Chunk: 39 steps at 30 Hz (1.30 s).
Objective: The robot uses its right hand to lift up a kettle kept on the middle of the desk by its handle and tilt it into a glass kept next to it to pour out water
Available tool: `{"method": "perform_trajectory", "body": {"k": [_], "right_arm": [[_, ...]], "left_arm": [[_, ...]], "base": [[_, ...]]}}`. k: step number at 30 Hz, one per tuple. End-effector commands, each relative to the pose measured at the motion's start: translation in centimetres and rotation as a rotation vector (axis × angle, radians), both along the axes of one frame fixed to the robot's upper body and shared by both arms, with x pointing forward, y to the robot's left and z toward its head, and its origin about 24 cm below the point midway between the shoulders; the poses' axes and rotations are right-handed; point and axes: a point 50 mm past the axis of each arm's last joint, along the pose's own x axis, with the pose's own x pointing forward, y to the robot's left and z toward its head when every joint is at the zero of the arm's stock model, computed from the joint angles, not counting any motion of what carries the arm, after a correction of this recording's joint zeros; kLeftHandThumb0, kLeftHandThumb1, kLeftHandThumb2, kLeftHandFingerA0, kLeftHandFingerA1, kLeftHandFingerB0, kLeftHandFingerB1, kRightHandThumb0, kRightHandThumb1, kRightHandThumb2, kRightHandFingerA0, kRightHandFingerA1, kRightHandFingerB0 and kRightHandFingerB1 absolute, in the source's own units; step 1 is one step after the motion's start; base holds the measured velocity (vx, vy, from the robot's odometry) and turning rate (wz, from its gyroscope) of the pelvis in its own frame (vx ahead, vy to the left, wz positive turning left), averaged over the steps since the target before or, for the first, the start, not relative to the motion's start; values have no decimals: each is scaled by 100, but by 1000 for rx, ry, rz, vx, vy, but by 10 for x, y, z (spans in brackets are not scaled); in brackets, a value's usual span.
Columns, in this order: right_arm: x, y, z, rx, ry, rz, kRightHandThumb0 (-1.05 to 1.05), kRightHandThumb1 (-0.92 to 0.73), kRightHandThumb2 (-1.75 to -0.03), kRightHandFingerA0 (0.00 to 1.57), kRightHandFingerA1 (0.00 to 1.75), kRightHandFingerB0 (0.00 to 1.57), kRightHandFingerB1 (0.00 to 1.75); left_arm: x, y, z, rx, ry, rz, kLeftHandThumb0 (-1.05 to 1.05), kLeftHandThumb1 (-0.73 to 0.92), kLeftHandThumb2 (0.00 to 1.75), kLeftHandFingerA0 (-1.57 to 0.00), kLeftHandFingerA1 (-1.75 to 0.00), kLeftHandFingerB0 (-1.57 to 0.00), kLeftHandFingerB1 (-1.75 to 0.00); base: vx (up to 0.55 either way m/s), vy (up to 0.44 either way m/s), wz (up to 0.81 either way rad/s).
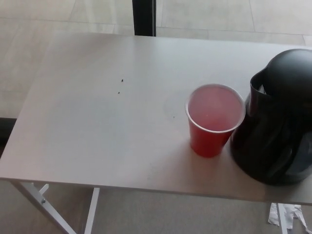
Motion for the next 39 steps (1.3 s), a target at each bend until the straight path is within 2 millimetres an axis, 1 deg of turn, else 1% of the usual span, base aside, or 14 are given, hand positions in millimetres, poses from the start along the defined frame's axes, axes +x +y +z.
{"method": "perform_trajectory", "body": {"k": [1, 3, 4, 7, 11, 12, 15, 16, 21, 28, 29, 32, 35, 39], "right_arm": [[-11, -9, -19, 175, -78, 78, -45, -64, -59, 79, 93, 35, 36], [-14, -9, -17, 161, -43, 129, -53, -59, -58, 64, 59, 25, 30], [-18, -11, -15, 152, 14, 197, -76, -46, -84, 12, 49, 3, 17], [-24, -14, -9, 186, 68, 299, -84, -49, -82, 0, 0, 0, 0], [-30, -17, 3, 203, 86, 366, -84, -40, -76, 0, 0, 0, 1], [-31, -18, 6, 190, 102, 375, -85, -47, -56, 0, 0, 0, 0], [-35, -25, 19, 191, 144, 418, -85, -46, -55, 0, 0, 0, 0], [-36, -27, 22, 191, 146, 436, -81, -52, -87, 0, 14, 0, 0], [-47, -44, 39, 204, 201, 465, -81, -44, -55, 0, 0, 0, 0], [-72, -76, 51, 253, 169, 413, -79, -39, -68, 0, 0, 0, 1], [-87, -94, 51, 328, 85, 344, -73, -35, -74, 38, 74, 0, 3], [-106, -118, 50, 469, -45, 178, -64, -40, -53, 13, 56, 9, 32], [-151, -166, 42, 560, -278, -174, -71, -43, -57, 100, 54, 63, 46], [-219, -213, 24, 746, -476, -471, -80, -54, -57, 85, 56, 37, 47]], "left_arm": [[-7, 2, 0, 1, 1, 8, -105, 45, 117, -117, -88, -69, -140], [-7, 2, -1, 1, 0, 5, -105, 61, 89, -110, -95, -74, -130], [-7, 2, -1, -6, 0, 8, -105, 49, 110, -112, -93, -71, -135], [-7, 2, -1, -14, -11, 6, -105, 43, 116, -110, -95, -65, -144], [-7, 1, -2, -11, -7, 7, -105, 43, 119, -109, -94, -67, -143], [-8, 1, -2, -13, -8, 8, -105, 61, 88, -108, -95, -73, -128], [-8, 2, -2, -23, -10, 17, -105, 46, 113, -114, -92, -70, -137], [-7, 2, -2, -19, -5, 14, -105, 45, 114, -115, -90, -67, -141], [-8, 3, 0, 7, 5, 10, -105, 62, 90, -108, -95, -70, -133], [-12, 3, -3, -10, -2, 25, -105, 52, 106, -114, -93, -73, -130], [-13, 3, -4, -17, -2, 26, -105, 46, 113, -115, -92, -70, -137], [-14, 3, -5, -20, -3, 30, -105, 46, 114, -115, -91, -70, -139], [-16, 3, -5, -15, 13, 40, -105, 45, 118, -115, -91, -69, -142], [-22, 5, -8, -16, 31, 49, -105, 46, 116, -115, -94, -69, -143]], "base": [[0, 0, 0], [0, 0, 0], [0, 0, 0], [0, 0, 0], [0, 0, 0], [0, 0, 0], [0, 0, 0], [0, 0, 0], [0, 0, 0], [0, 0, 0], [0, 0, 0], [0, 0, 0], [0, 0, 0], [0, 0, 0]]}}
